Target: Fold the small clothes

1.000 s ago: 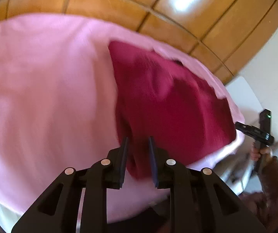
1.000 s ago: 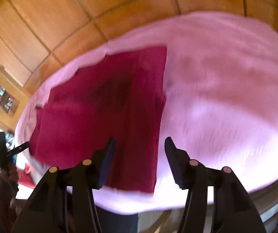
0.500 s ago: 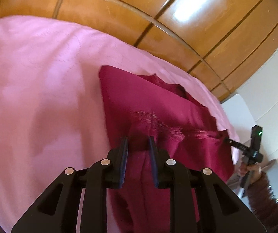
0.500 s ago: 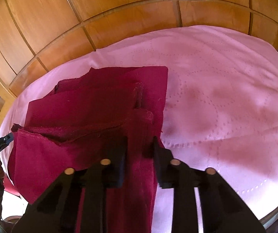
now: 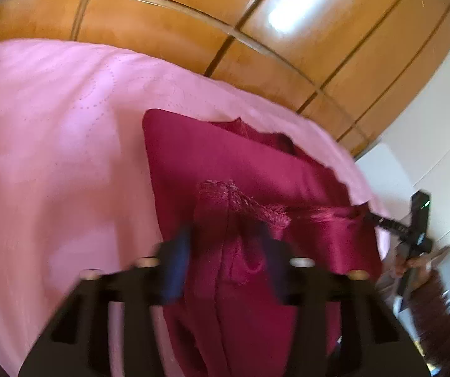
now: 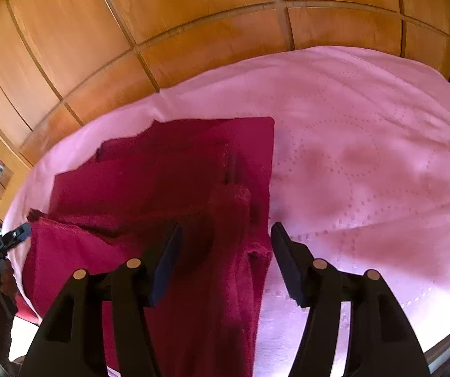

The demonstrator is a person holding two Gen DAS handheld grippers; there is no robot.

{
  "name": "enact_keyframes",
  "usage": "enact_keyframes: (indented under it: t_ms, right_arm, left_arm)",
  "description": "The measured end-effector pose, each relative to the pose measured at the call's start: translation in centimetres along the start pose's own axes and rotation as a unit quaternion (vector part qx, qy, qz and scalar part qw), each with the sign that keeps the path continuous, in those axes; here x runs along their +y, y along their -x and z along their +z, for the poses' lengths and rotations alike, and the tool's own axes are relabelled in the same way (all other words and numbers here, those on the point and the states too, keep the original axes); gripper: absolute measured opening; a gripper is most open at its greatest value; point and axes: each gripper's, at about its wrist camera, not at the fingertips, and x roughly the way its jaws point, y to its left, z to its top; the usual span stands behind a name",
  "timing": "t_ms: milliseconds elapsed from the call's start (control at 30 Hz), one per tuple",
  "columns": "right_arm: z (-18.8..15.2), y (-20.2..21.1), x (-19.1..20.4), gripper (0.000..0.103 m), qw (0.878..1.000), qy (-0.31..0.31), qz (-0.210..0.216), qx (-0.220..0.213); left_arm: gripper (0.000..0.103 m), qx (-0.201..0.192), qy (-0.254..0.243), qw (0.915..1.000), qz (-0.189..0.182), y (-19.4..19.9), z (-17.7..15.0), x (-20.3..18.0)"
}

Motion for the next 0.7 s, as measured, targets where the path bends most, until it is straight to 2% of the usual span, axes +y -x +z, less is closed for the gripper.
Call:
enact_keyframes:
  t_ms: [67, 100, 133, 167, 233, 267, 333, 433, 533, 633, 700]
  right_arm:
    - [0.0, -0.9, -0.1, 0.056, 1.0, 0.0, -0.005, 0.01]
    - [0.0, -1.4, -0.2, 0.04, 1.0, -0.001, -0.008, 0.014]
    - [0.0, -1.8, -0.2, 0.032, 1.0, 0.002, -0.014, 0.02]
    - [-0.1, -1.9, 0.0, 0.021, 0.999, 0.01, -0.025, 0.021]
    - [-0.1, -1.0, 0.2, 0.016, 0.999, 0.018, -0.027, 0.013]
    - [-0.1, -0.1, 0.5, 0.006, 0.999, 0.024, -0.03, 0.003]
    - [-0.1, 1.8, 1.0, 0.006, 0.999, 0.036, -0.029, -0.014]
    - [0.3, 5.1, 2.1, 0.006, 0.998, 0.051, -0.006, -0.046]
    - [1.9, 7.1, 3.3, 0.006, 0.995, 0.059, 0.009, -0.08]
    - [4.3, 7.1, 3.2, 0.006, 0.993, 0.047, 0.015, -0.103]
    - [6.4, 5.6, 2.8, 0.006, 0.994, 0.031, 0.014, -0.105]
  left_arm:
    - [0.024, 0.005, -0.01, 0.9999, 0.011, -0.7, 0.0, 0.0]
    - [0.018, 0.008, -0.013, 0.9998, 0.014, -0.9, 0.0, -0.1]
    - [0.009, 0.007, -0.019, 0.9996, 0.021, -0.8, -0.1, -0.2]
    - [0.008, -0.001, -0.026, 0.9992, 0.03, -0.4, -0.2, -0.4]
    - [0.007, -0.02, -0.023, 0.9991, 0.03, 0.8, -0.2, -0.6]
    - [0.007, -0.035, -0.02, 0.9988, 0.027, 1.9, -0.2, -0.8]
    - [0.007, -0.06, -0.015, 0.998, 0.013, 3.7, -0.1, -1.2]
    - [0.006, -0.096, -0.023, 0.9952, 0.0, 6.6, 0.2, -2.5]
    - [0.006, -0.118, -0.028, 0.9926, -0.003, 8.0, 1.2, -3.2]
    - [0.006, -0.133, -0.03, 0.9906, 0.008, 8.0, 3.1, -3.3]
    - [0.006, -0.135, -0.025, 0.9902, 0.025, 7.1, 4.7, -2.7]
